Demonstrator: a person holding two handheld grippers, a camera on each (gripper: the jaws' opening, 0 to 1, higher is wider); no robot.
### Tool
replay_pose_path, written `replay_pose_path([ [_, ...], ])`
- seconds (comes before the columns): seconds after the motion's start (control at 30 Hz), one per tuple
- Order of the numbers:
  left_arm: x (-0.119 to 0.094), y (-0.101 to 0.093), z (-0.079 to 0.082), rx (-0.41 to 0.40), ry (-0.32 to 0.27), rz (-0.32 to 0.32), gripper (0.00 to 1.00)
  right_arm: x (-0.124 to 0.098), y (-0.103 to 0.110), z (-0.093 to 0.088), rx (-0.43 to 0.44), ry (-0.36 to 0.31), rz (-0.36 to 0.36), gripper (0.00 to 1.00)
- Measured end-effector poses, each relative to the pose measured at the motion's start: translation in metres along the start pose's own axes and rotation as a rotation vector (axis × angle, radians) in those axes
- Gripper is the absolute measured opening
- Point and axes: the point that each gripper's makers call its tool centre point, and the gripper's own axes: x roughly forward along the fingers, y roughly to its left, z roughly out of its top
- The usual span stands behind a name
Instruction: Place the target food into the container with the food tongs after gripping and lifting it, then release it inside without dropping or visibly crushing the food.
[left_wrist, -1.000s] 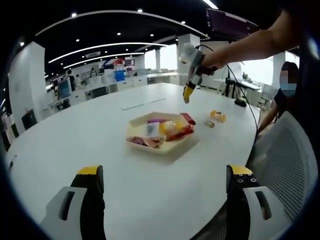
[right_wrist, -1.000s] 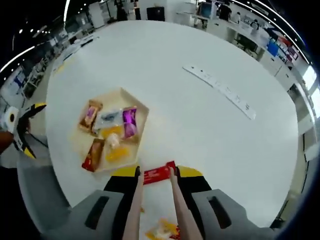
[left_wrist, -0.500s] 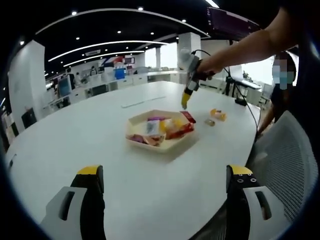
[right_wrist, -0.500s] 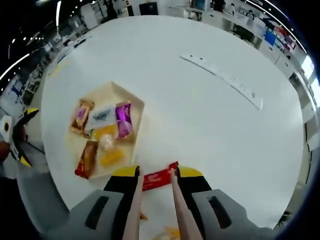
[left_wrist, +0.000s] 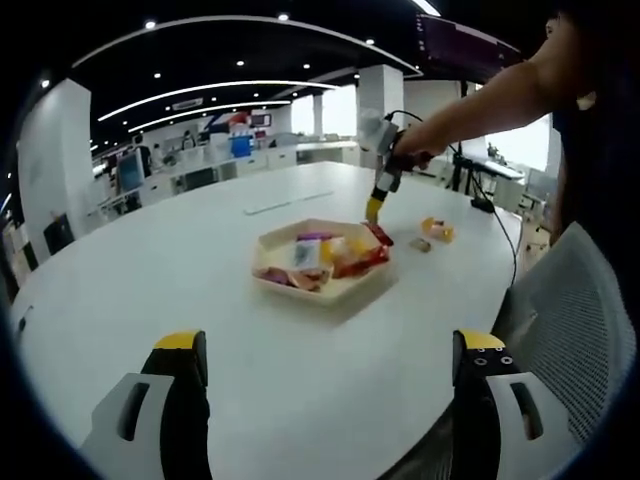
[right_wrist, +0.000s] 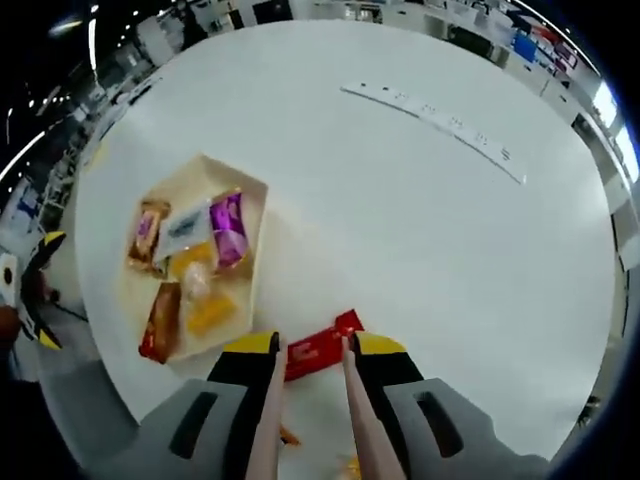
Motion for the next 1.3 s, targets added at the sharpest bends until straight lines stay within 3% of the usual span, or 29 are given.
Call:
replay_pose_path([
  [0.23, 0.0, 0.001, -0.001, 0.001, 0.003, 0.001, 0.99, 0.0, 0.002, 0.005, 0.01, -0.02, -0.011, 0.28],
  [0.67, 0.001, 0.0, -0.003, -0.002, 0.008, -0.005, 0.99, -0.003, -0.009, -0.004, -0.027, 0.012, -0.044, 0.28],
  [0.9, 0.001, -0.001, -0.003, 0.002, 0.013, -0.006, 0.99, -0.004, -0.005, 0.002, -0.025, -0.014, -0.05, 0.28],
  [1.3, 0.001, 0.001, -0.003, -0.001, 0.01, -0.001, 0.99, 0.004, -0.002, 0.015, -0.099, -0.033, -0.052, 0.28],
])
